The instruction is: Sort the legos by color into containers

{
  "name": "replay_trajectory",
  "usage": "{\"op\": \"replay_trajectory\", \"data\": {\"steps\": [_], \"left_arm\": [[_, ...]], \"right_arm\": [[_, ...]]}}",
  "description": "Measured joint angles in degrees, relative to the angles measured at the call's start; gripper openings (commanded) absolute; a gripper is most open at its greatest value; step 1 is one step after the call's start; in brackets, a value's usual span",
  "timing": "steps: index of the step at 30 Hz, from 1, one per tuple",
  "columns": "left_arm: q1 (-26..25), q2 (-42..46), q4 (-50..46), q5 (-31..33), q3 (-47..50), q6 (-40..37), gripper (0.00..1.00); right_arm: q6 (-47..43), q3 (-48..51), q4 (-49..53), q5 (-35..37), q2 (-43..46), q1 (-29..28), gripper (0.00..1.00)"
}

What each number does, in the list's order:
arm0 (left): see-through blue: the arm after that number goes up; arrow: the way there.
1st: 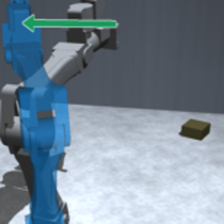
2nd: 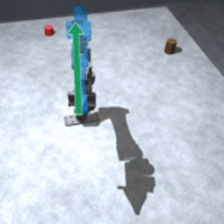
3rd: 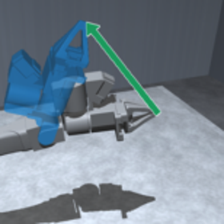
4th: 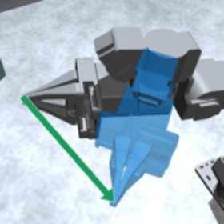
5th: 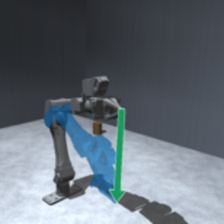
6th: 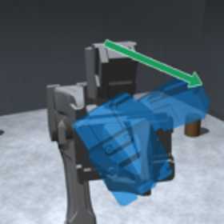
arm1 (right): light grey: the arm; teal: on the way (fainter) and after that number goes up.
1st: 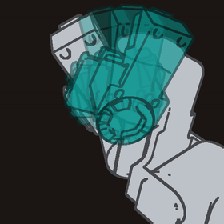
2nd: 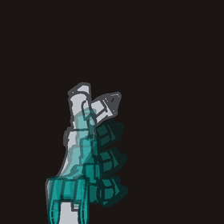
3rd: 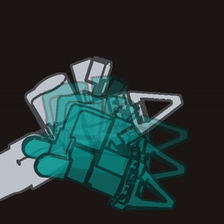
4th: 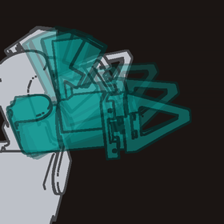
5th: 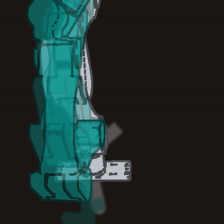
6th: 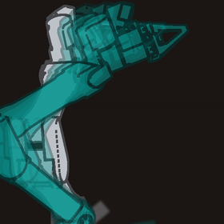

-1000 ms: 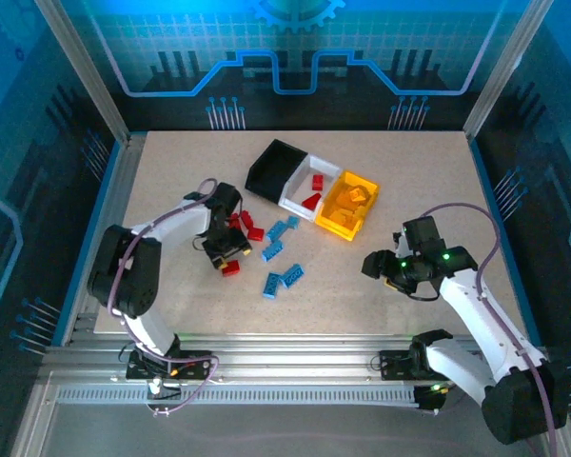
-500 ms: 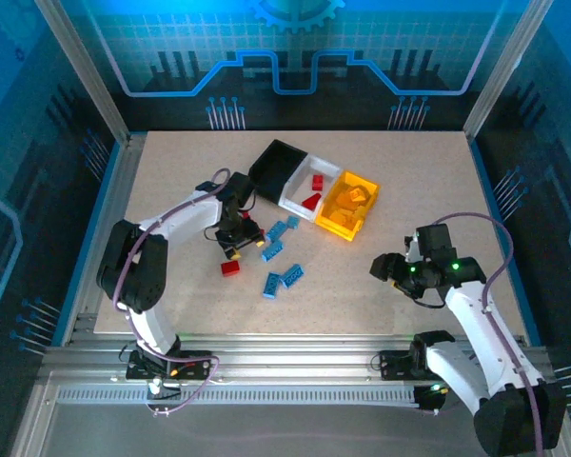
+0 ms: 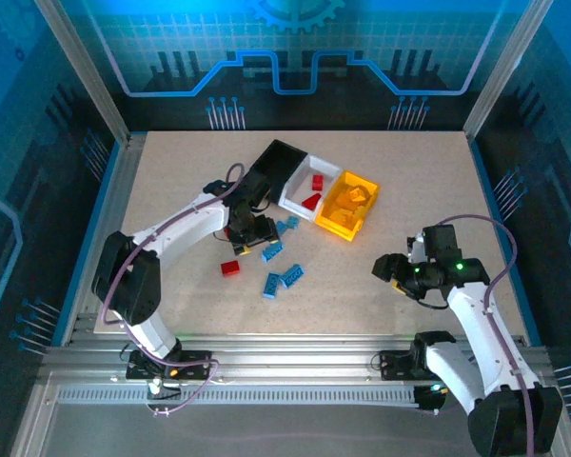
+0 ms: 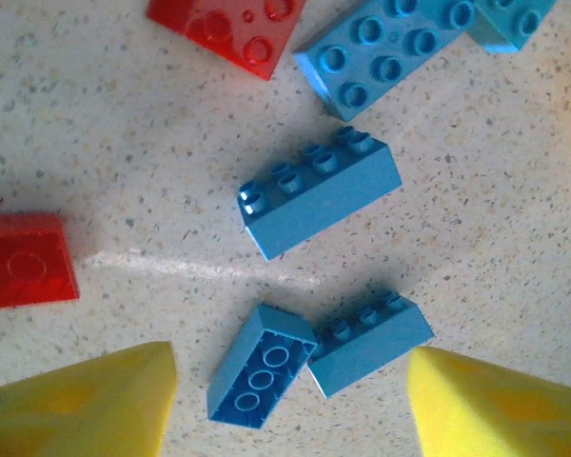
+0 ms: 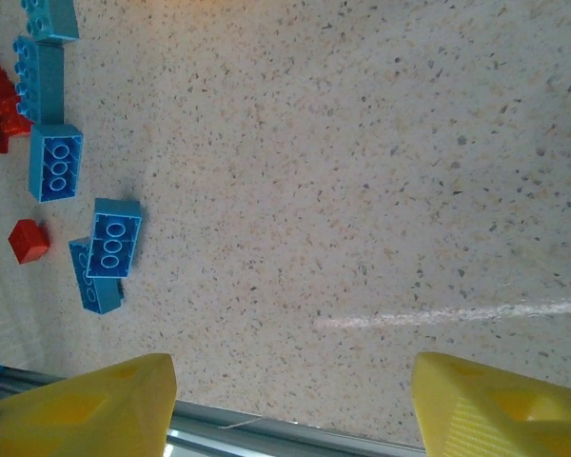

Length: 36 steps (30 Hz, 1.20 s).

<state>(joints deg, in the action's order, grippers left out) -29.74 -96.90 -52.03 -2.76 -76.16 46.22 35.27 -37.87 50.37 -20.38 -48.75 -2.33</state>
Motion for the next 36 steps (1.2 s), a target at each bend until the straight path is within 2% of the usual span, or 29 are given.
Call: {"op": "replay_trajectory", "data": {"steps": [4, 11, 23, 33, 36], "left_arm": [[0.66, 0.11, -2.99, 3.41, 0.76, -2.36, 0.83], [5.62, 1.33, -4.04, 6.67, 8.63, -4.87, 0.84], [5.95, -5.44, -1.31, 7.69, 9.57, -6.1, 0.82], [5.97, -7.54, 1.75, 6.93, 11.98, -5.66, 0.68], [5.97, -7.58, 2.16, 6.38, 11.96, -5.62, 0.59]], "right_arm": [[0.02, 0.0, 0.17, -1.51, 0.13, 0.13, 0.67], [0.02, 0.07, 0.83, -2.69, 1.79, 0.15, 0.68], [-0.26, 0.42, 1.55, -2.89, 0.52, 0.15, 0.68], [-0.39, 0.42, 1.4, -2.86, -0.96, 0.15, 0.68], [-0.39, 0.42, 1.2, -2.84, -1.27, 0.15, 0.67]]}}
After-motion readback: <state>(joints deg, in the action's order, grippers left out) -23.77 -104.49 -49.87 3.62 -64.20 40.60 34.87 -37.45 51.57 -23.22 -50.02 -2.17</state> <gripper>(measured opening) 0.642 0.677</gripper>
